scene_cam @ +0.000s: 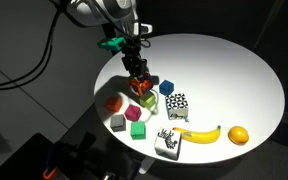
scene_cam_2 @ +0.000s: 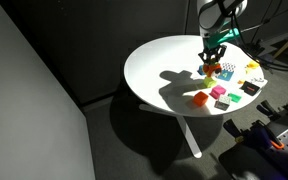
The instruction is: Put the orange dice on top of the blue dice
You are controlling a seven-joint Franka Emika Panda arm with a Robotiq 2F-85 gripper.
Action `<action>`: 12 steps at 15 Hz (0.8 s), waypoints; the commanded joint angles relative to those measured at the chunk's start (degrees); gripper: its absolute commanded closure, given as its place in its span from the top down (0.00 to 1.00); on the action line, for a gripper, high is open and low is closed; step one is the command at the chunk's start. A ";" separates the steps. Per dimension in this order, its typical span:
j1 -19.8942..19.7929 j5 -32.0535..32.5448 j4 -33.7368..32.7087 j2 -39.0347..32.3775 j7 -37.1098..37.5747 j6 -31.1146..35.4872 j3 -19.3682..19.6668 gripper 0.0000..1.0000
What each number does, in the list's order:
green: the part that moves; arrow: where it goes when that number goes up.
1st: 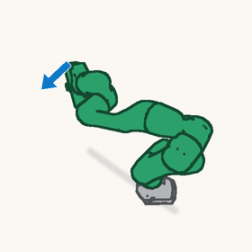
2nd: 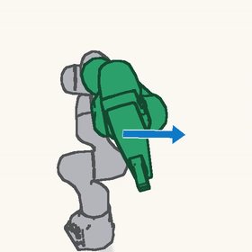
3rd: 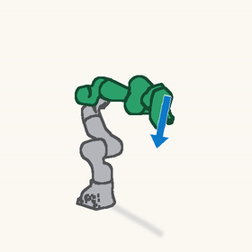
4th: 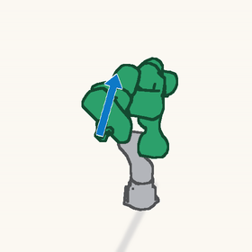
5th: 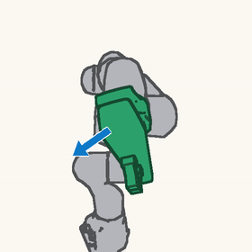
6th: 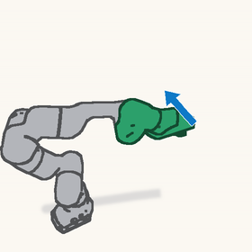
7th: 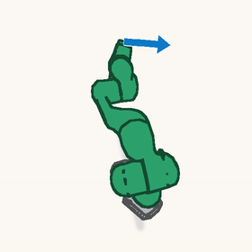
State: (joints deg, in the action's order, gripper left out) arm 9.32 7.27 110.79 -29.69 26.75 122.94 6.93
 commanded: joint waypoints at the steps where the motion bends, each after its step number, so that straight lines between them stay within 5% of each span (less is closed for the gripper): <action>1: -2.39 -1.99 3.40 3.32 2.38 -0.09 0.12 0.15; 9: -6.95 -8.49 3.57 2.44 0.91 0.45 0.11 0.15; 10: -7.25 -8.69 3.65 2.48 0.89 0.54 0.16 0.40; 12: -7.20 -8.69 3.65 2.27 0.89 0.54 0.15 0.40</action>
State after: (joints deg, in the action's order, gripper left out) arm 2.24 -1.48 114.53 -27.40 27.61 123.58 7.18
